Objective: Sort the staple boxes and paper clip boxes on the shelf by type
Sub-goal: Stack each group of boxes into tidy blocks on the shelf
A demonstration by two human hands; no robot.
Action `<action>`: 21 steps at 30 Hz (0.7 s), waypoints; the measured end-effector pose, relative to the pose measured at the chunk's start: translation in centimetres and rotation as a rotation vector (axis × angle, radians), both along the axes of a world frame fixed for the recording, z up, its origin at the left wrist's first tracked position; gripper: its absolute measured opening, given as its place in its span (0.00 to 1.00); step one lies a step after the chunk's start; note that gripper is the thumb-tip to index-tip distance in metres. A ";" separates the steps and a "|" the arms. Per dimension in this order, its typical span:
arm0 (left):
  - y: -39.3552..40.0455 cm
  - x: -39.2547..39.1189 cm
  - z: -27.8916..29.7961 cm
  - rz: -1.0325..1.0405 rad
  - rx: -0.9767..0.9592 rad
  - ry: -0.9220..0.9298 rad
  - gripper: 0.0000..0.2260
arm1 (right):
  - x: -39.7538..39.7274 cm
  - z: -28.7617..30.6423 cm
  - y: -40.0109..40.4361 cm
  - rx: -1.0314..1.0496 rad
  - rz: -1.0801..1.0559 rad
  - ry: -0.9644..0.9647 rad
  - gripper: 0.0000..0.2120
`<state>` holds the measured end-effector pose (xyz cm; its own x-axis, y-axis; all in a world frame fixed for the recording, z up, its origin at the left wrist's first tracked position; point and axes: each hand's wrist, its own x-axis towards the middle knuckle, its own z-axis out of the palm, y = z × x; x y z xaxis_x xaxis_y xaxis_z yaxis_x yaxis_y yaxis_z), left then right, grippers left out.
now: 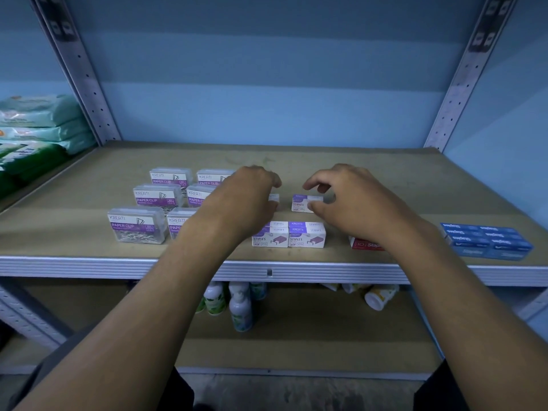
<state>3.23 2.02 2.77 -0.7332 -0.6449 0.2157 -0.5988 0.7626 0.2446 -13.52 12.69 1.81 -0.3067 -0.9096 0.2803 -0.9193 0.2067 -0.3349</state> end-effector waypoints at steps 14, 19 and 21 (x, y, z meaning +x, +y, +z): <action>-1.4 -0.9 -1.0 -0.007 0.043 -0.019 0.22 | -0.5 -1.3 -2.1 -0.010 -0.030 -0.010 0.14; -1.8 -1.2 -1.0 0.002 0.056 -0.050 0.15 | -0.7 -1.6 -2.4 -0.050 -0.071 -0.030 0.10; -1.8 -1.2 -0.9 0.004 0.056 -0.054 0.15 | -0.7 -1.5 -2.3 -0.054 -0.072 -0.056 0.10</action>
<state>2.01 0.19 1.85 -0.7404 -0.6576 0.1392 -0.6151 0.7464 0.2540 -14.19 10.36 0.33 -0.3871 -0.8687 0.3090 -0.8824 0.2518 -0.3975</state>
